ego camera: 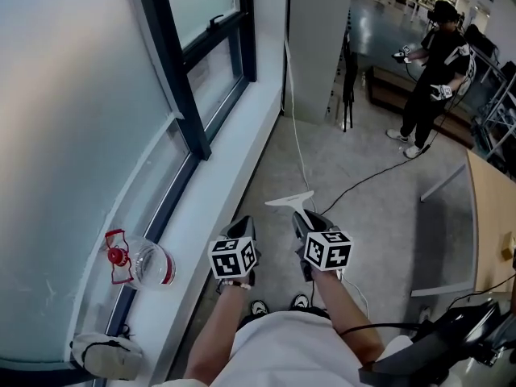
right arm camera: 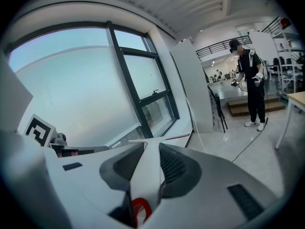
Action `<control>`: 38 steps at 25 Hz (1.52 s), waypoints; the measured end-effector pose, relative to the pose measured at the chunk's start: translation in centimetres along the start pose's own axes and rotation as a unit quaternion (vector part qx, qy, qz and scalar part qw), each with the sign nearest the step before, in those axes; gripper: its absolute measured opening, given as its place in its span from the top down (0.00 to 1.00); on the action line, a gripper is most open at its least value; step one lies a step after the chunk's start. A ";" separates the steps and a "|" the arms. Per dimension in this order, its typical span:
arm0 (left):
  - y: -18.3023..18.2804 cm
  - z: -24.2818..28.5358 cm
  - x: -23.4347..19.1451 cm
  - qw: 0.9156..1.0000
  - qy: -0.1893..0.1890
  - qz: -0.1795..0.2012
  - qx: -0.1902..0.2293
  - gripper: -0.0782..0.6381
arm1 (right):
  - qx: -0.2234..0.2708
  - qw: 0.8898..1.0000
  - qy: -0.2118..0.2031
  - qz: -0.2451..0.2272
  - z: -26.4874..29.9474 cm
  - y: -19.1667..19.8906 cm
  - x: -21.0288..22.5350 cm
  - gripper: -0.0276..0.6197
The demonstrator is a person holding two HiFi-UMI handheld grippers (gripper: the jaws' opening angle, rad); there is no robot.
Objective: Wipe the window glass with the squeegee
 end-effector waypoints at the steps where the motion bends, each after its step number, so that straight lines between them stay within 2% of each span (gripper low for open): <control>1: -0.1 0.0 -0.2 1.000 0.001 0.000 0.001 0.89 | 0.000 1.000 0.002 0.000 0.1 0.0 0.0 0.82; 12: -0.5 -0.4 -1.9 1.000 0.016 0.011 -0.002 0.89 | 0.009 1.000 0.016 0.002 0.7 0.3 -1.7 0.82; 18: -1.3 2.0 -1.7 0.999 0.033 0.021 -0.009 0.89 | 0.025 0.999 0.041 0.002 0.7 -1.1 0.4 0.82; 22: -2.3 5.7 -0.1 0.999 0.040 0.026 -0.012 0.89 | 0.037 0.998 0.057 0.004 1.1 -3.0 4.6 0.82; 29: -3.9 14.4 4.5 0.999 0.028 0.033 -0.020 0.89 | 0.055 0.996 0.063 0.021 2.6 -7.5 15.1 0.82; 32: -5.2 18.6 6.9 0.999 0.016 0.030 -0.021 0.89 | 0.056 0.997 0.049 0.015 3.7 -10.2 19.3 0.82; 38: -9.1 26.4 12.2 1.000 -0.012 0.026 0.000 0.89 | 0.043 0.999 -0.005 -0.011 6.1 -14.7 25.9 0.82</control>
Point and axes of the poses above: the fingertips, and each gripper's own axes: z forward along the fingers, x to its right, y out of its underside, the point moved 4 cm from there along -z, backward along the fingers
